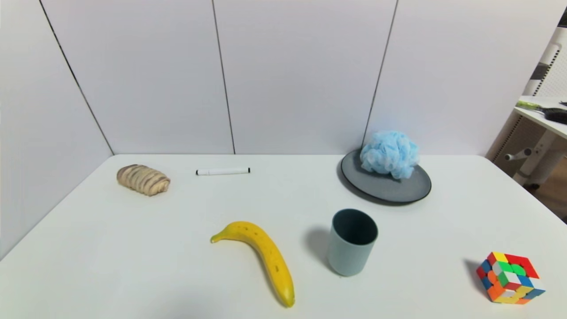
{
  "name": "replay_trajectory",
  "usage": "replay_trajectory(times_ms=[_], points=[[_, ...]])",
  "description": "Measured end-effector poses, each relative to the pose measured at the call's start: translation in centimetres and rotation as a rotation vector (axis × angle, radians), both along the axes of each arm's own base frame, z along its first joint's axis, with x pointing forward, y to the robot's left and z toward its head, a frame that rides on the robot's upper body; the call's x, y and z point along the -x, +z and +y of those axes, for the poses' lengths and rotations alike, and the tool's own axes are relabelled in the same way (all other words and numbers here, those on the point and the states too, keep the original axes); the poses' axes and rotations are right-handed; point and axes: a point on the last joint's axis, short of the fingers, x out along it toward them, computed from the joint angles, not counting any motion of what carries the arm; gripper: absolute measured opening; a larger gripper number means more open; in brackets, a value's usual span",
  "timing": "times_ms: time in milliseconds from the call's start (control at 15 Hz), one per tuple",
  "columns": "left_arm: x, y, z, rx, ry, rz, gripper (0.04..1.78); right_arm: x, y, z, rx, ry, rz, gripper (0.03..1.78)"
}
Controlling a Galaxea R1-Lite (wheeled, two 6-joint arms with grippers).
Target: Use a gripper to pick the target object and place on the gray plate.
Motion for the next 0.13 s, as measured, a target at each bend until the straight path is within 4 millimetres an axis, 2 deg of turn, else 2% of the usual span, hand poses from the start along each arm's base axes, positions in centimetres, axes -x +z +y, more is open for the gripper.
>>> replay_trajectory(times_ms=[133], points=[[0.0, -0.01, 0.0, 0.0, 0.0, 0.0, 1.69, -0.01, 0.01, 0.0, 0.004, -0.002, -0.004, 1.69]])
